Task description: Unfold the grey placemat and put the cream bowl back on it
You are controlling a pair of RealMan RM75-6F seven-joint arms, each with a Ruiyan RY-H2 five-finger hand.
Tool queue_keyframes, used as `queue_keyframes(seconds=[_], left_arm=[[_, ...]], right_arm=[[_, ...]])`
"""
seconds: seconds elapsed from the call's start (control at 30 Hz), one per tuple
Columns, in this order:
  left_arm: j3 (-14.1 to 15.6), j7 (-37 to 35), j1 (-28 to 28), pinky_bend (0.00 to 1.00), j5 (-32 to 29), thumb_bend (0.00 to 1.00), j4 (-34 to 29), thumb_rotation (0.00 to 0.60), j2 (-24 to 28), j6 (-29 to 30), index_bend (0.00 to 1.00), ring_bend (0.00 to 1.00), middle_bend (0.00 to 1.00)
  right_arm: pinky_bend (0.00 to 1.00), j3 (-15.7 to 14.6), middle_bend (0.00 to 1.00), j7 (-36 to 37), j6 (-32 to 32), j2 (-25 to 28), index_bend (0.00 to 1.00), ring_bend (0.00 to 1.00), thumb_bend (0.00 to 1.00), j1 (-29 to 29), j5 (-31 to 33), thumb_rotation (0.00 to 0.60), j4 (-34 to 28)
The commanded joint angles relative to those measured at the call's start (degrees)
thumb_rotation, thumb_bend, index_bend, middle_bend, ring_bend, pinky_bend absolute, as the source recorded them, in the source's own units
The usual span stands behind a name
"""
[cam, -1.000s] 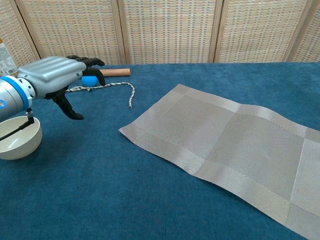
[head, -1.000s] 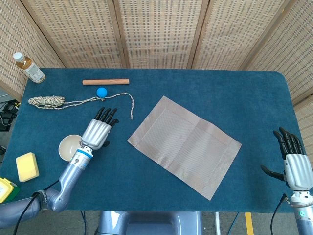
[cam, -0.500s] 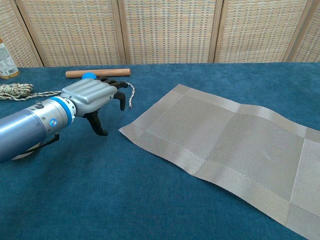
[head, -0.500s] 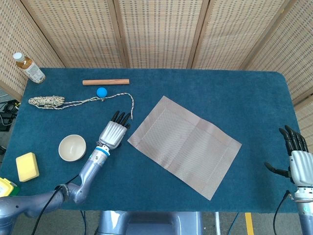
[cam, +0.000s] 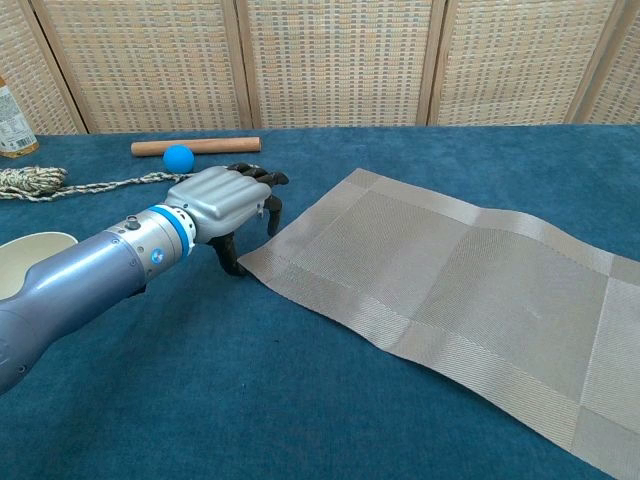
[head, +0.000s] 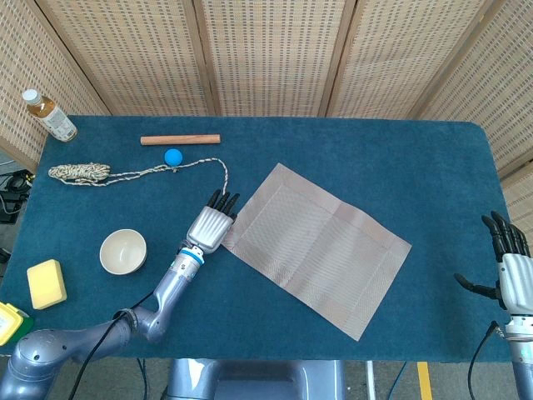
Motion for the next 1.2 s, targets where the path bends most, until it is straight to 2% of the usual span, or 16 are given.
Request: queue_keyframes(seconds=[0.03,0.17,0.43,0.57,0.67,0.77,0.97,1.2], left_arm=[[0.12,-1.2,-1.09,0.0,1.07,0.23,1.35,0.6,-1.46,0.07,0.42,0.0,0.0],[0.68,-3.14,-1.98,0.0,2.44,0.32,4.21,0.6,-3.26,0.1,0.45,0.0,0.0],[1.09,-4.55,-2.31,0.0,3.15,0.34,6.56,0.6,-4.47,0.41,0.57,0.0,0.0],[1.31,-4.81,-2.03,0.0,3.24,0.43,6.22,0.6,-4.1,0.6,0.62,0.0,0.0],[1.65,-4.91,-1.59,0.0,3.5,0.52,5.42,0.6,-3.38,1.05,0.66,0.0,0.0],[2.05,-5.0,-0.96,0.0,3.86,0.56,4.36,0.6,-2.45,1.82,0.67,0.0,0.0],[3.26,-5.08,0.92,0.0,4.88,0.58,1.59,0.6,0.17,3.98,0.67,0.0,0.0],[4.93,-4.87,4.32,0.0,5.53,0.58,-5.14,0.6,4.72,7.07,0.68,0.0,0.0]], right_arm=[[0.0,0.11,0.0,0.31,-0.31,0.01,0.0,0.0,0.2,0.05,0.23,0.6,0.11],[0.0,0.38,0.0,0.55,-0.19,0.04,0.0,0.0,0.2,0.0,0.34,0.6,0.29],[0.0,0.37,0.0,0.84,-0.23,0.22,0.0,0.0,0.2,-0.12,0.06,0.6,0.04],[0.0,0.32,0.0,0.65,-0.13,0.25,0.0,0.0,0.2,-0.18,-0.16,0.6,-0.19],[0.0,0.27,0.0,0.57,0.05,0.34,0.0,0.0,0.2,-0.29,-0.34,0.6,-0.46],[0.0,0.21,0.0,0.37,0.31,0.36,0.0,0.0,0.2,-0.35,-0.67,0.6,-0.66],[0.0,-0.09,0.0,0.12,0.86,0.52,0.0,0.0,0.2,-0.52,-1.56,0.6,-1.21],[0.0,-0.39,0.0,-0.51,1.47,0.75,0.0,0.0,0.2,-0.73,-2.38,0.6,-1.88]])
